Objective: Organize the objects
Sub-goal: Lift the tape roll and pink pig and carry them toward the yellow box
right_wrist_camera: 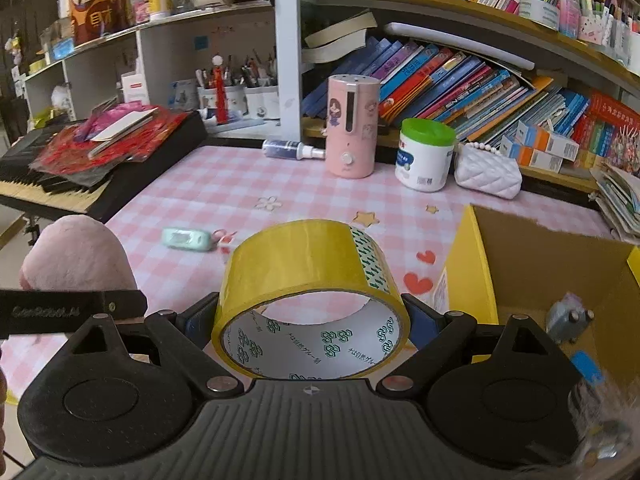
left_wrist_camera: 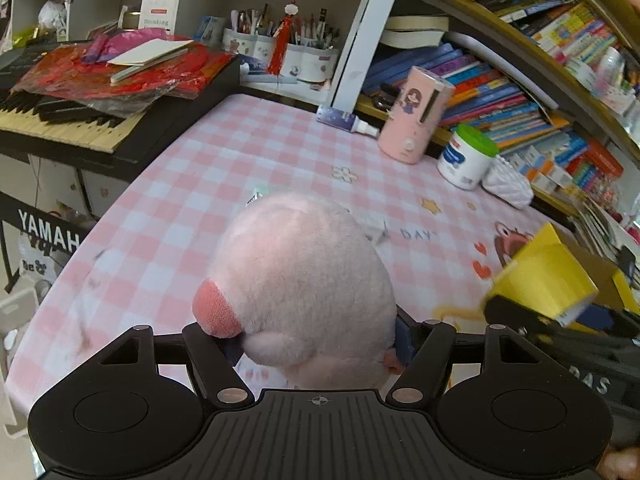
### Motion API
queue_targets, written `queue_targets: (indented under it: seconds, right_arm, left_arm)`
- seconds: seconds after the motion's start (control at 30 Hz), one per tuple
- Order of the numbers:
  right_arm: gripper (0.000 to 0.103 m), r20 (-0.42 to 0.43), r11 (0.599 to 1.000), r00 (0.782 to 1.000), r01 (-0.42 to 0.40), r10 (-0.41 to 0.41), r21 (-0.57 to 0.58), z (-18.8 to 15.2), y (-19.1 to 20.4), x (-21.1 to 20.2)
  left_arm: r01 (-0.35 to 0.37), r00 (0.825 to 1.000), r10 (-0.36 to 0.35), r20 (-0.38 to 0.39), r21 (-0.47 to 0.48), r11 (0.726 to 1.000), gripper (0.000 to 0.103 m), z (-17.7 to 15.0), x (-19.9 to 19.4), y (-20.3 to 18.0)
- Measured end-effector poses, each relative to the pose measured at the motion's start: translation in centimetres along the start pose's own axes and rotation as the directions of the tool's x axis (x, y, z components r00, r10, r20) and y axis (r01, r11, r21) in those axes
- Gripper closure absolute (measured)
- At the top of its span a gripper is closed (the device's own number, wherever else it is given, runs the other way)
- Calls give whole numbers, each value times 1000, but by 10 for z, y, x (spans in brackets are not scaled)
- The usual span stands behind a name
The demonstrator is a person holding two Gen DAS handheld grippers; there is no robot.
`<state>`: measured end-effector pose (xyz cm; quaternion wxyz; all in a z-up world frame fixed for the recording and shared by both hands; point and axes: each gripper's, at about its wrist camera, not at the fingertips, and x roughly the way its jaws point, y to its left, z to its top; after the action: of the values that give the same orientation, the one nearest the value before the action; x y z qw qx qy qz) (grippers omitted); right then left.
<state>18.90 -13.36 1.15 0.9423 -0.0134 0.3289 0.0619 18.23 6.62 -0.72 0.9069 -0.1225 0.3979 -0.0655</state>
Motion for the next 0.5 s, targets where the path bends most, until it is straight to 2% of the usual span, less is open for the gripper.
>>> queue_targets:
  seconds: [0.2, 0.5]
  right_arm:
    - [11, 15, 1000, 1000, -18, 19, -15, -14, 11, -30]
    - [11, -4, 999, 1000, 9, -9, 46, -48, 22, -71]
  left_arm:
    - [36, 999, -37, 19, 46, 998, 34, -26, -36, -3]
    - [32, 998, -37, 47, 113, 993, 34, -58, -77, 1]
